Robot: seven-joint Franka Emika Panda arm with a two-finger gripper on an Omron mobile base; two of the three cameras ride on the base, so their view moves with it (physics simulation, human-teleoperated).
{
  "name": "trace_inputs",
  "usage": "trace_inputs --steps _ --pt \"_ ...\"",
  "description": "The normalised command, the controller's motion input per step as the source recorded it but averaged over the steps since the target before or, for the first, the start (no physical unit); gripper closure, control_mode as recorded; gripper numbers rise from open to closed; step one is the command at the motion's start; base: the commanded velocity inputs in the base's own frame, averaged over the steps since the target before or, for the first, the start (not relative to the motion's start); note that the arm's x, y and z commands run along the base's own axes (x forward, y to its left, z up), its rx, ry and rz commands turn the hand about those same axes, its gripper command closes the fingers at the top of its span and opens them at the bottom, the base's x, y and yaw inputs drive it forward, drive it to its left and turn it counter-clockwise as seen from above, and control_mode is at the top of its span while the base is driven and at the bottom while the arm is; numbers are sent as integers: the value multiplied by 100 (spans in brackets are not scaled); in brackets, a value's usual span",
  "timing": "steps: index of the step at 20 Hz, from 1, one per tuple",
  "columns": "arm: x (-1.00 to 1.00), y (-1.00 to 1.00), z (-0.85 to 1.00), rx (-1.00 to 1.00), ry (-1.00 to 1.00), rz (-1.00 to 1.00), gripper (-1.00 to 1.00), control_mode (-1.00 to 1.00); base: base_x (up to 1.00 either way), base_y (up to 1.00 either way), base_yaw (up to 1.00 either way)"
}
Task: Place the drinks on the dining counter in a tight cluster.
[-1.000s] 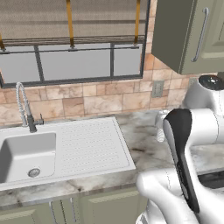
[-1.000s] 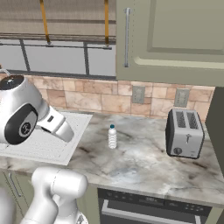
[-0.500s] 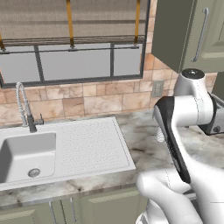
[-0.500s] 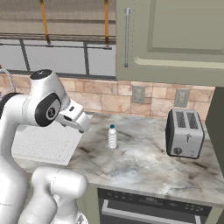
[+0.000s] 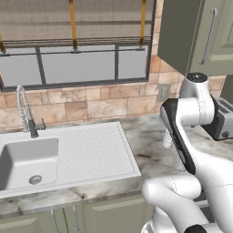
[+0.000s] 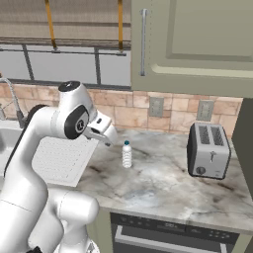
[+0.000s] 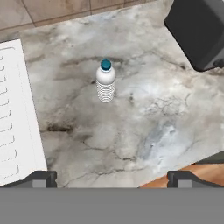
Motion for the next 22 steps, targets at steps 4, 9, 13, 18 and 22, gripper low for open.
trace_inputs --steps 4,9,13,18,22 --pt "41 -1 -40 0 0 0 -100 -100 0 0 0" --pt "46 -1 -46 0 0 0 -100 -100 0 0 0" --pt "44 -12 -31 2 0 0 -100 -100 0 0 0" --pt "37 -31 -11 2 0 0 -100 -100 0 0 0" --pt "26 -49 0 3 5 1 -100 -100 0 0 0"
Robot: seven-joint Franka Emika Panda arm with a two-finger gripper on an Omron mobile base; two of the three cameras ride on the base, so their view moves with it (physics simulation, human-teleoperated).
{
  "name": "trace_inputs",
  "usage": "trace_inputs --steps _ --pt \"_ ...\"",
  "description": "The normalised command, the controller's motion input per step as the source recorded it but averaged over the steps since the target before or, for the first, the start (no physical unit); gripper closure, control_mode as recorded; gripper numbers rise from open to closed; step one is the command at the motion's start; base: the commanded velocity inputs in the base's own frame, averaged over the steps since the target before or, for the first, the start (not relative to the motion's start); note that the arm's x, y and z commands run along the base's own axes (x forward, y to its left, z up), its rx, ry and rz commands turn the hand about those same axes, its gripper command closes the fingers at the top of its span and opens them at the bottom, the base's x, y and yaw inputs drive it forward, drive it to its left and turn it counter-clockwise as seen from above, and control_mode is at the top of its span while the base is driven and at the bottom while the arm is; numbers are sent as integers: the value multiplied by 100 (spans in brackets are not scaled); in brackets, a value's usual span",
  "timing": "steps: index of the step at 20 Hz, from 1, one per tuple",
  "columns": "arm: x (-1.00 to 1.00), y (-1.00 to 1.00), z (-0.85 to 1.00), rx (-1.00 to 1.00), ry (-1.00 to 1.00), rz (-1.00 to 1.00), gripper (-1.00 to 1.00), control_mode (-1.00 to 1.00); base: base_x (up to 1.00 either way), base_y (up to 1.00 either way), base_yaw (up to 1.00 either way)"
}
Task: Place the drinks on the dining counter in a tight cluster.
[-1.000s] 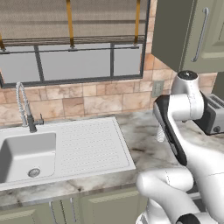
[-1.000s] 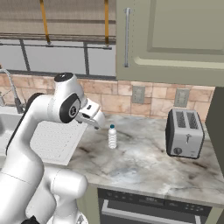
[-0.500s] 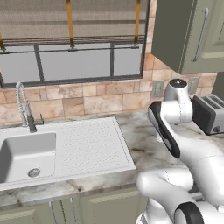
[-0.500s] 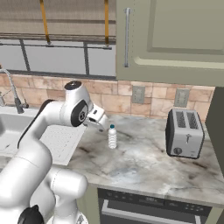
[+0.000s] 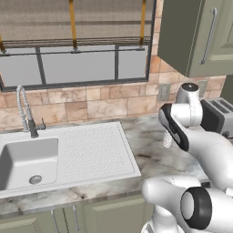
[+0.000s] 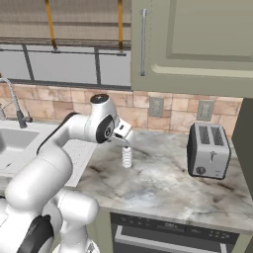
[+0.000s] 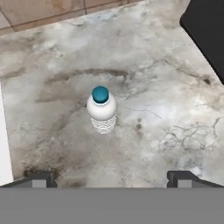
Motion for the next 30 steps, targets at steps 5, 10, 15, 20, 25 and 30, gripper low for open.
trace_inputs --steps 5,10,15,20,25,30 --pt "19 -32 0 3 9 2 -100 -100 0 0 0" --pt "3 0 -11 5 1 0 -100 -100 0 0 0" --pt "0 0 0 6 3 1 -100 -100 0 0 0" --pt "0 0 0 2 4 1 -100 -100 0 0 0" --pt "6 0 -12 0 0 0 -100 -100 0 0 0" --pt "11 0 -18 0 0 0 -100 -100 0 0 0"
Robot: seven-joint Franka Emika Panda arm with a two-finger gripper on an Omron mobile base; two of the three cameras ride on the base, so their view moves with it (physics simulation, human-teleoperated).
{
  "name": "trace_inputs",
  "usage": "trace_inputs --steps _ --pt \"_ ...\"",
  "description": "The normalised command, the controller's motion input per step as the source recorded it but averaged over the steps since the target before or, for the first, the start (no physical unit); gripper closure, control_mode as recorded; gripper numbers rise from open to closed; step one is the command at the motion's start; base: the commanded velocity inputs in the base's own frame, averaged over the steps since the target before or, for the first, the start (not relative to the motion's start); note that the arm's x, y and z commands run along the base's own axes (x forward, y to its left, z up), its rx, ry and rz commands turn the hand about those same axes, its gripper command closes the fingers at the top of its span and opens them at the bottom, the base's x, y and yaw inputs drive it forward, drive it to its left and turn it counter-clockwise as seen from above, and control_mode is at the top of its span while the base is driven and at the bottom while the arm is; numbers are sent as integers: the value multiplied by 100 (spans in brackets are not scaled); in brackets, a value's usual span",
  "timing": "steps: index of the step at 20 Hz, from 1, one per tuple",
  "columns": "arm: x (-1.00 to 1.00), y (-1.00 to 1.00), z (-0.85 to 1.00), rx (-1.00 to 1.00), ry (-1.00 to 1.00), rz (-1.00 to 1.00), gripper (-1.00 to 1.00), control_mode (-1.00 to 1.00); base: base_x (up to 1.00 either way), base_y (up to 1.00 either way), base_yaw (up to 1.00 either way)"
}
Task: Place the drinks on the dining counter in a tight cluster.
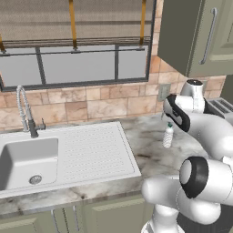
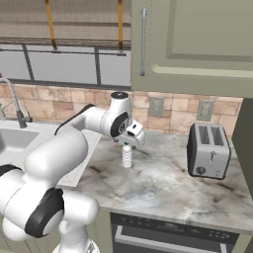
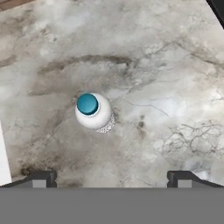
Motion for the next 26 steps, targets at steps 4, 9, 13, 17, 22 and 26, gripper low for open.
trace_inputs --steps 4,9,13,17,22,26 --pt "19 0 -4 0 0 0 -100 -100 0 0 0" --pt "17 0 0 0 1 0 -100 -100 0 0 0" --pt "28 0 0 0 0 0 -100 -100 0 0 0" --pt "21 0 -4 0 0 0 -100 -100 0 0 0" --pt "7 0 -10 0 0 0 -100 -100 0 0 0" --pt "0 0 -11 0 1 0 -100 -100 0 0 0"
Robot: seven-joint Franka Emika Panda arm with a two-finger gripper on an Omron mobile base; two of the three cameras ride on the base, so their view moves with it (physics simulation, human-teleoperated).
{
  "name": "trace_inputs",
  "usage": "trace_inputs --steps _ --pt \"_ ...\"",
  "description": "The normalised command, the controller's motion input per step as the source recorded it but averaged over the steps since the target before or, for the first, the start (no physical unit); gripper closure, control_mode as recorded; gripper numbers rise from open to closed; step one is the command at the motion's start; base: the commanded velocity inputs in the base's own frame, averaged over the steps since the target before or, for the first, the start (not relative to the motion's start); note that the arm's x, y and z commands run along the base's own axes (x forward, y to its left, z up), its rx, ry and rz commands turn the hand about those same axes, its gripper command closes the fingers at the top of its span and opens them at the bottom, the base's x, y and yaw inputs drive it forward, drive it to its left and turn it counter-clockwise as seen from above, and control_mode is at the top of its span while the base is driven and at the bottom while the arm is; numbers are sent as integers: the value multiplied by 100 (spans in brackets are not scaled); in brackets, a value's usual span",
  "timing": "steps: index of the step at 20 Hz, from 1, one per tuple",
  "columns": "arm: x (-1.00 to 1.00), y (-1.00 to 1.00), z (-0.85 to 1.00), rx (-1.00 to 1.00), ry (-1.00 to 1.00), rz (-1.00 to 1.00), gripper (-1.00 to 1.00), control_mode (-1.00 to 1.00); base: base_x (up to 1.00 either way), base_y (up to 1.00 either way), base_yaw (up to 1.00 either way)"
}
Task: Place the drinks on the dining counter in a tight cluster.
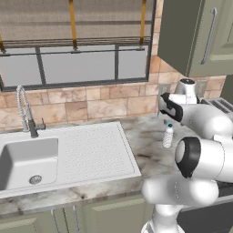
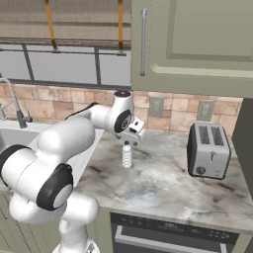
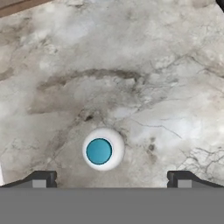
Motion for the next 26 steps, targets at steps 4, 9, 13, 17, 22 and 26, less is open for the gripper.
trace_inputs --steps 4,9,13,17,22,26 --pt "3 1 -22 0 1 0 -100 -100 0 0 0" --pt "7 1 -11 0 0 0 -100 -100 0 0 0" --pt "20 0 0 0 3 0 -100 -100 0 0 0" --pt "19 0 0 0 3 0 -100 -100 0 0 0" --pt "3 0 0 0 0 0 -100 -100 0 0 0" --pt "0 0 0 0 0 0 -100 -100 0 0 0"
